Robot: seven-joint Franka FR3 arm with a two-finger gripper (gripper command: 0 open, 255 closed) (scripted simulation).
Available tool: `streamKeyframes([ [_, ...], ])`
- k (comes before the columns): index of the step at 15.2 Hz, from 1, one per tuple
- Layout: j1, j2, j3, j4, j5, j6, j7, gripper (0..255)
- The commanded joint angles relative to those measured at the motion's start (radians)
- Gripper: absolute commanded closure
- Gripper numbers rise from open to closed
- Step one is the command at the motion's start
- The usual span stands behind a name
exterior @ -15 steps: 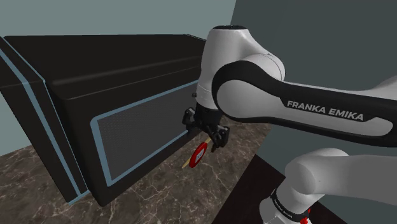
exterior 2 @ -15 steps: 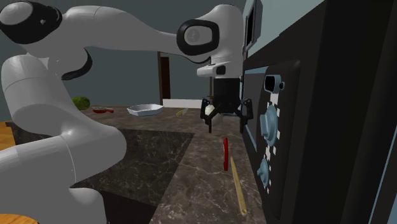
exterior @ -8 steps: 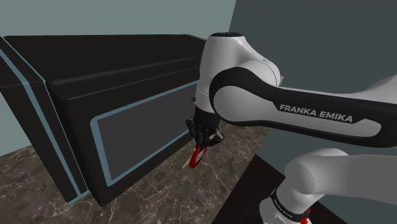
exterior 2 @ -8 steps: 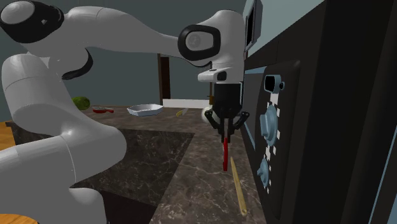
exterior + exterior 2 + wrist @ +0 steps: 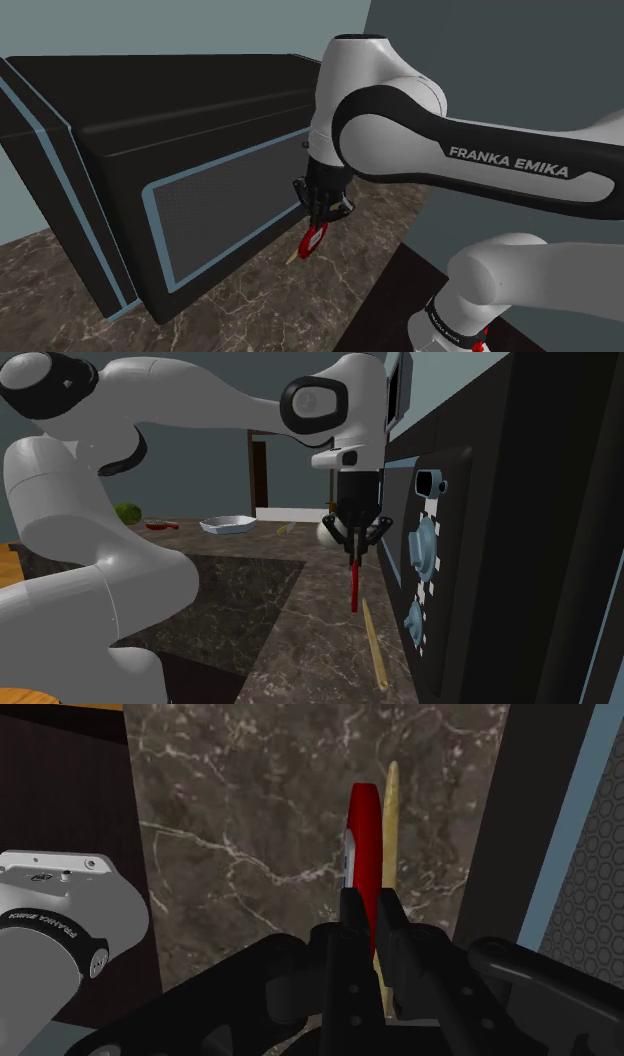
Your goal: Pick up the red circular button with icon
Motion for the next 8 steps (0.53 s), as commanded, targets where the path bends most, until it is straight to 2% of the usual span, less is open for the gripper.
streamKeyframes([
  [1, -0.002, 0.001, -0.011, 0.026, -0.009, -0.025, 0.004, 255],
  [8, -0.013, 0.012, -0.047, 0.116, -0.04, -0.109, 0.012, 255],
])
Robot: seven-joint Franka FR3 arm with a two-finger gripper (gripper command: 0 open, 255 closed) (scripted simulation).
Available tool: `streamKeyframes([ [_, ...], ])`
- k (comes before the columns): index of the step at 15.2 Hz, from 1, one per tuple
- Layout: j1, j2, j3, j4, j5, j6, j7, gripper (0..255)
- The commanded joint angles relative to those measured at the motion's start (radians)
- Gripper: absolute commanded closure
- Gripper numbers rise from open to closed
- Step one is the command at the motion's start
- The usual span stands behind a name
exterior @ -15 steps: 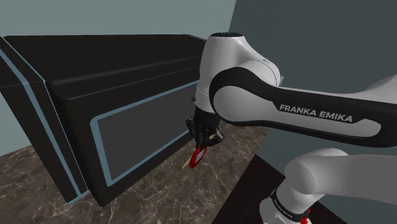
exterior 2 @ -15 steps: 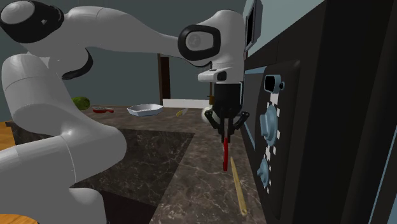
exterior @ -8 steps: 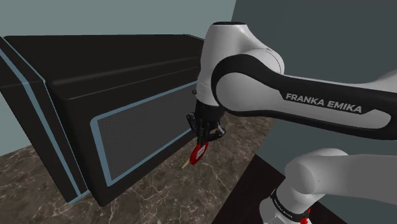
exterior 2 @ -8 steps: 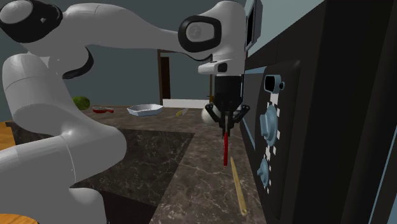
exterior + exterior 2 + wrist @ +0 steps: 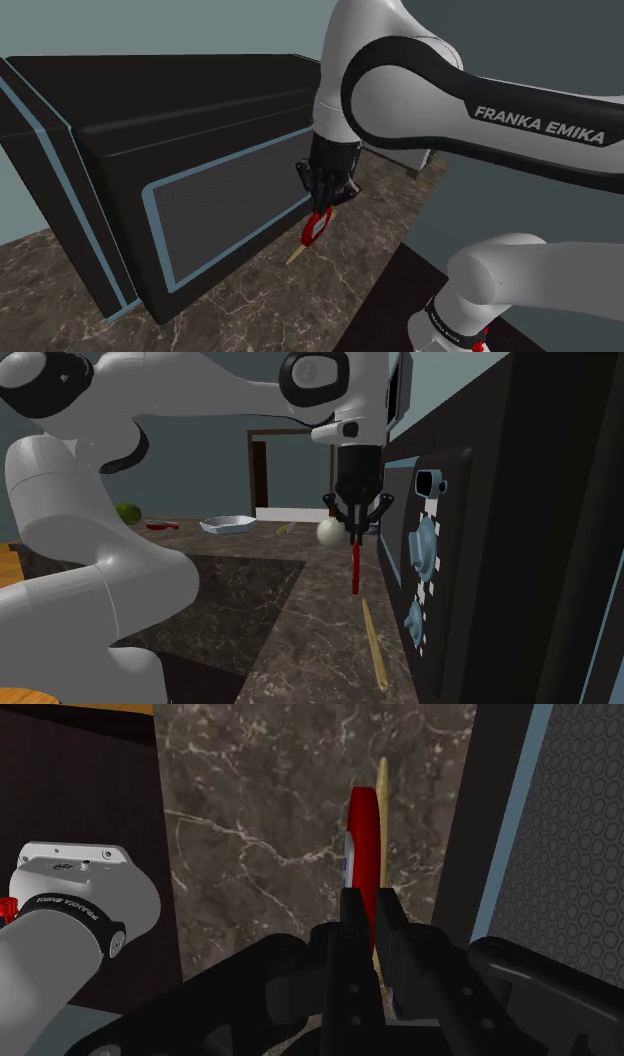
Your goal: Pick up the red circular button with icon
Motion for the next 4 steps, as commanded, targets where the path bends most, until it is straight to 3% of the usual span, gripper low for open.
streamKeyframes([
  [1, -0.004, 0.005, -0.009, 0.029, -0.009, -0.025, 0.004, 255],
  [4, -0.006, 0.009, -0.014, 0.045, -0.013, -0.038, 0.006, 255],
])
